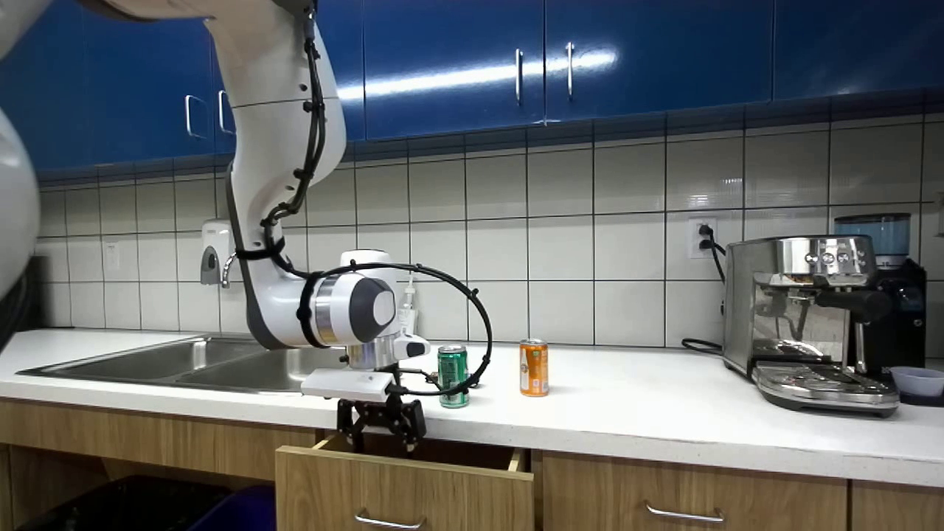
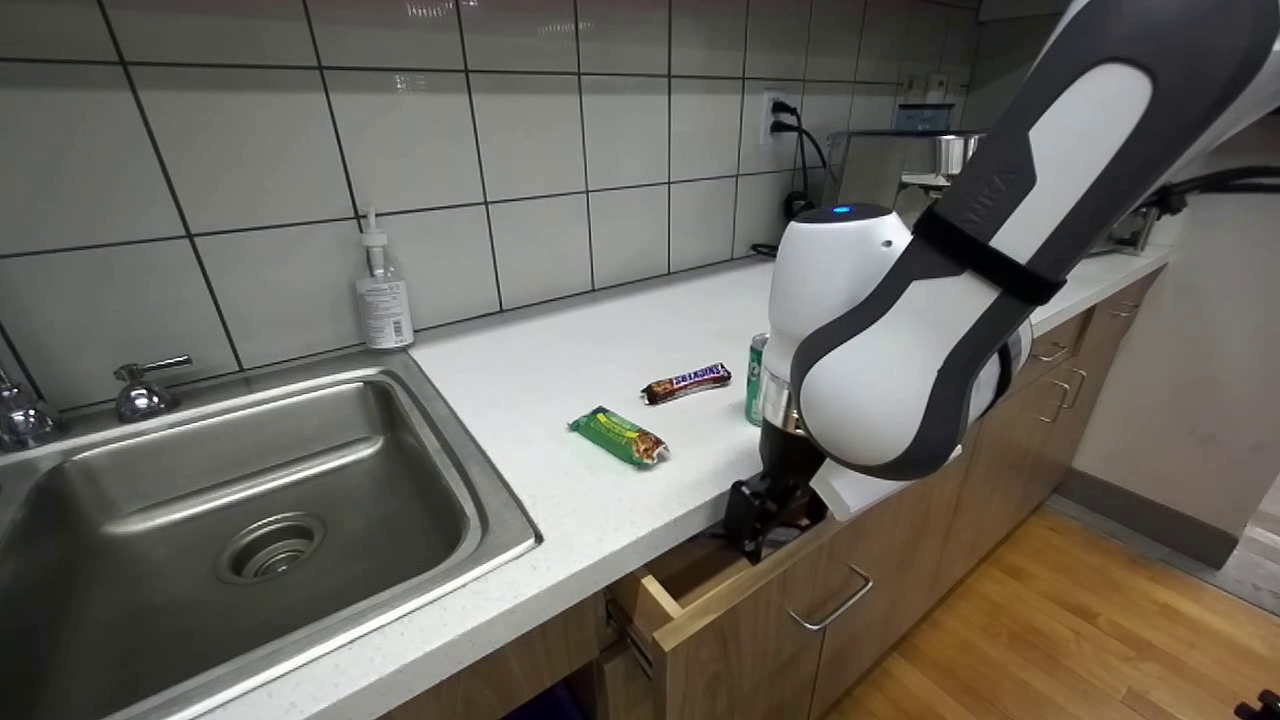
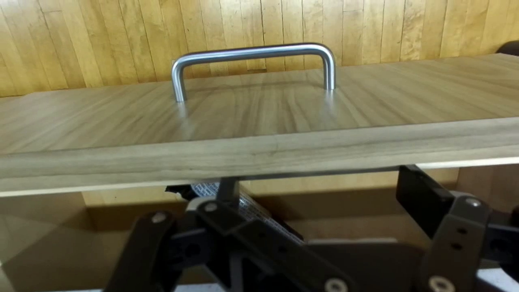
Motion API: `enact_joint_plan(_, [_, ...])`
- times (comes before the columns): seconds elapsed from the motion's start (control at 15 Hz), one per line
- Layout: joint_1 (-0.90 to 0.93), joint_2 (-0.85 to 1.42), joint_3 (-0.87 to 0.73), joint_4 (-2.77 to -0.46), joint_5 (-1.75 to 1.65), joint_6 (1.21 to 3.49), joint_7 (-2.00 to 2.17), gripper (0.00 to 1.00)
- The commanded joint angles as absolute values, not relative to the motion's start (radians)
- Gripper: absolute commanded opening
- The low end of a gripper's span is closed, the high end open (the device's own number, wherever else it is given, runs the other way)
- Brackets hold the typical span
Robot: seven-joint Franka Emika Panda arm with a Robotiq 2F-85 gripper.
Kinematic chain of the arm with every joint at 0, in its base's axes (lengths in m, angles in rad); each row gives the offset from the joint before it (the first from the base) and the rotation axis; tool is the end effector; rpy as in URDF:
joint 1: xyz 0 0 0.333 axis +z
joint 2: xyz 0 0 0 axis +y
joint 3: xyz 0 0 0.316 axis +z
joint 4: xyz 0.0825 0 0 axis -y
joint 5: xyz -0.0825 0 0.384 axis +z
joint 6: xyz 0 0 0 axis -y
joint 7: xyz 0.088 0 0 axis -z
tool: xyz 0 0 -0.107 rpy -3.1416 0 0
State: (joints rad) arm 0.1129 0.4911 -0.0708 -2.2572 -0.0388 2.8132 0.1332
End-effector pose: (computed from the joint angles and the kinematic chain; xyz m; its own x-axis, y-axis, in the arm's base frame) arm 0.5396 0.0230 0.1492 0.9966 -0.0438 0.0702 -0.0467 -0.9981 0.0393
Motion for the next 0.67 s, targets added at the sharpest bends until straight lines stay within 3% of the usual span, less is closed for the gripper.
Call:
enact_joint_plan(0.0, [0.138,0.47,-0.087,-2.279,-0.059,2.774,0.167,1.0])
enact_joint_plan(0.6, [0.184,0.436,-0.102,-2.353,-0.062,2.796,0.188,1.0])
